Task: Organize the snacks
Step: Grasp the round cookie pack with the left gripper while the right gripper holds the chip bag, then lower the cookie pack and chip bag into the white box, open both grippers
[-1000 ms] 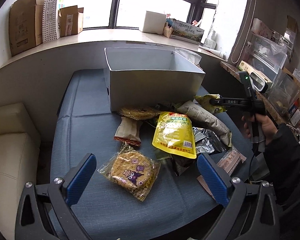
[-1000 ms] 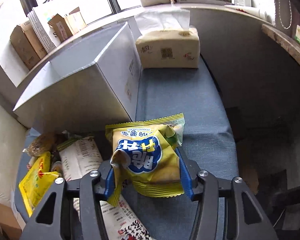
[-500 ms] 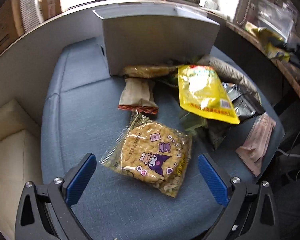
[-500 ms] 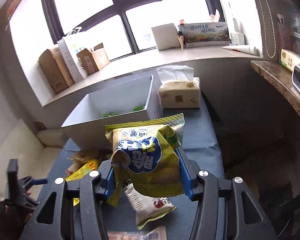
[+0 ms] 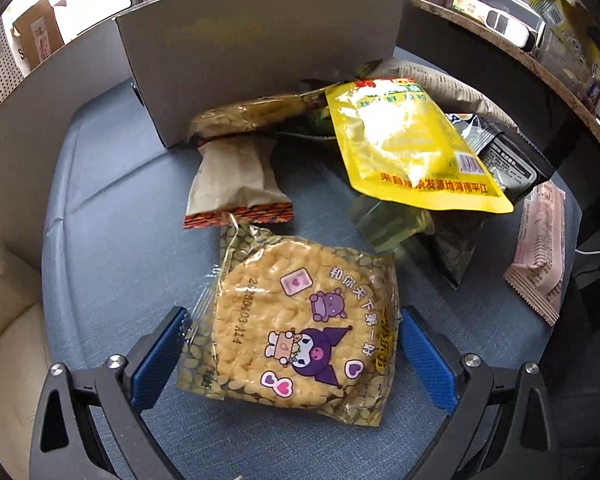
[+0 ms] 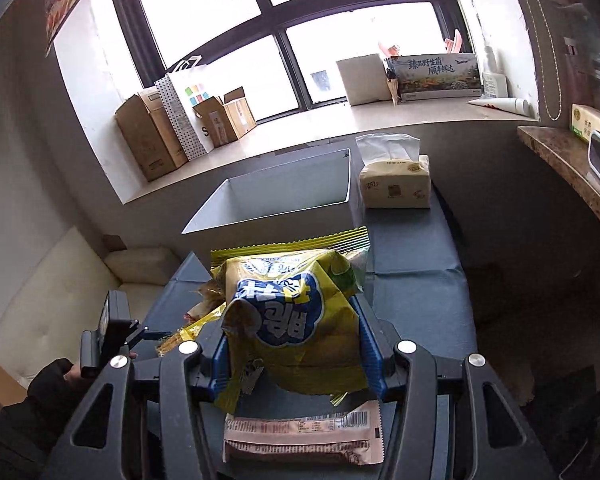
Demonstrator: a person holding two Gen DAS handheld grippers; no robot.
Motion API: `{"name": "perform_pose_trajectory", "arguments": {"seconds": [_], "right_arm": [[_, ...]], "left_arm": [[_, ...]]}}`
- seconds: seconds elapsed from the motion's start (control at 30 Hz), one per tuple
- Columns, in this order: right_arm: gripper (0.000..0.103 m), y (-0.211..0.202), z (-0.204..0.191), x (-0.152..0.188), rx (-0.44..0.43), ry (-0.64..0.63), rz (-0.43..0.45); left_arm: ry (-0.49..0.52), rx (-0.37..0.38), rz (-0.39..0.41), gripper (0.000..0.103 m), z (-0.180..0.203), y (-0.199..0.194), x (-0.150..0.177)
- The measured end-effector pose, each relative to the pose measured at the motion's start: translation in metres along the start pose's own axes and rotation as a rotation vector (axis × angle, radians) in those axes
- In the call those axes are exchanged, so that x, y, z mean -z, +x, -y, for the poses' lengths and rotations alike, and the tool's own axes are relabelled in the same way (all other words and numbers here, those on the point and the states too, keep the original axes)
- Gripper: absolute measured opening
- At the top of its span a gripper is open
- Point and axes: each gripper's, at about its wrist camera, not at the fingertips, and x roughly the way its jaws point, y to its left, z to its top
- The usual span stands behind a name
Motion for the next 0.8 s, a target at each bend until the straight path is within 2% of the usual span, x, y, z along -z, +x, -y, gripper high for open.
{"name": "perform_pose_trajectory", "arguments": {"seconds": [0.03, 0.1, 0.2, 0.37, 0.43, 0.53, 0.67, 0.8], "right_arm": [[0.057, 0.000, -0.002, 0.000, -0.005, -0.001, -0.001], [0.057, 0.001, -0.006, 0.000, -0.015, -0.008, -0.002], [0.057, 0.005, -0.013, 0.001, -0.024, -0.024, -0.011], [0.057, 0.012, -0.020, 0.004, -0.050, -0.024, -0.022], [0.057, 0.016, -0.024, 0.005, -0.066, -0.029, -0.036], [0.057, 0.024, -0.032, 0.007, -0.077, -0.041, -0.051], [0.057, 0.033, -0.043, 0.004, -0.100, -0.054, -0.057], [0.057, 0.045, -0.052, -0.008, -0.099, -0.066, -0.044]], "left_arm": [[-0.004, -0.008, 0.003, 0.102, 0.001, 0.000, 0.002], [-0.021, -0.016, 0.018, 0.084, 0.001, -0.006, 0.003], [-0.059, -0.005, 0.040, 0.080, -0.001, -0.017, 0.009], [-0.126, -0.029, 0.063, 0.079, -0.008, -0.035, 0.017], [-0.173, 0.002, 0.098, 0.079, -0.010, -0.050, 0.020], [-0.263, -0.010, 0.177, 0.079, -0.018, -0.080, 0.025], [-0.328, -0.038, 0.245, 0.079, -0.020, -0.111, 0.014], [-0.334, -0.088, 0.325, 0.080, -0.024, -0.133, -0.017]]}}
